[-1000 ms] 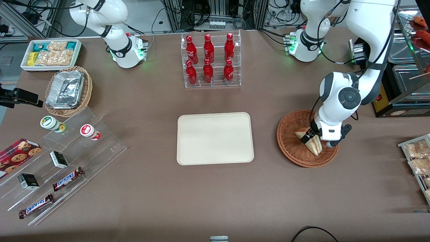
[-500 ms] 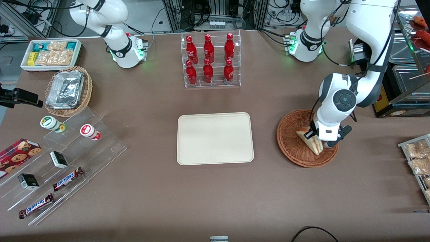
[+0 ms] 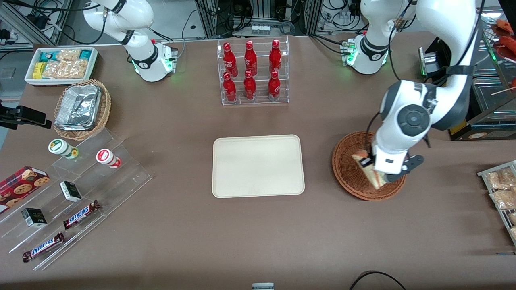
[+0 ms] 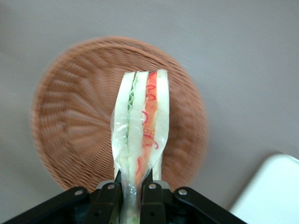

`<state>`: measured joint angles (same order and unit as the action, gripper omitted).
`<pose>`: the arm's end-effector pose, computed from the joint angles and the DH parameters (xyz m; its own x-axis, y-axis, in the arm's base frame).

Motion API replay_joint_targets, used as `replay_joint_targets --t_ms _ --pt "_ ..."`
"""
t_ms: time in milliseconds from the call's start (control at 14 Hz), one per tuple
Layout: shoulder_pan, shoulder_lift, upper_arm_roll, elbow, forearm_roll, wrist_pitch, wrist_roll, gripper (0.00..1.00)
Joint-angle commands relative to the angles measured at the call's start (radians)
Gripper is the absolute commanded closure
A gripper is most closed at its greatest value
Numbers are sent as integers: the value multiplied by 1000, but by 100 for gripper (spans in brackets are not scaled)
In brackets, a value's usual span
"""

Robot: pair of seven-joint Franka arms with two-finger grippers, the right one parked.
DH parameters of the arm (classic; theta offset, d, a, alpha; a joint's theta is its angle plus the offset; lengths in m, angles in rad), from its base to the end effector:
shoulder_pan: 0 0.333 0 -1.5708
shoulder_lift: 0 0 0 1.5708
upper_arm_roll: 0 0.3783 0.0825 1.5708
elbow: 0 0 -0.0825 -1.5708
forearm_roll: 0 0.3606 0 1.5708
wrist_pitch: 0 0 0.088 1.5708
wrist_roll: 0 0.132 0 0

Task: Place sandwich from basket to tray
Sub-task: 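Lift the sandwich and carry it with the left gripper over the tray, then lower the sandwich onto the tray and open the left gripper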

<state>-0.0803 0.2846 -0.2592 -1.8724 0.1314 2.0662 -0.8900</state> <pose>0.5791 -0.1820 0.4078 0.8815 0.4717 -0.0209 0.4684 -0.8793 -0.0865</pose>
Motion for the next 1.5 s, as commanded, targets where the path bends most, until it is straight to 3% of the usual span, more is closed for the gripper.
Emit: replay_joint_targets --t_ms 0,143,857,1143,1429 --pt "-4 141 -87 148 -18 -34 8 100" --pt "-30 211 -138 217 -16 -34 2 100" --pt "-377 473 -124 508 20 -26 -256 100" --pt "-450 537 -124 570 114 -32 -351 100" --pt "-467 557 -115 585 160 -32 -357 100"
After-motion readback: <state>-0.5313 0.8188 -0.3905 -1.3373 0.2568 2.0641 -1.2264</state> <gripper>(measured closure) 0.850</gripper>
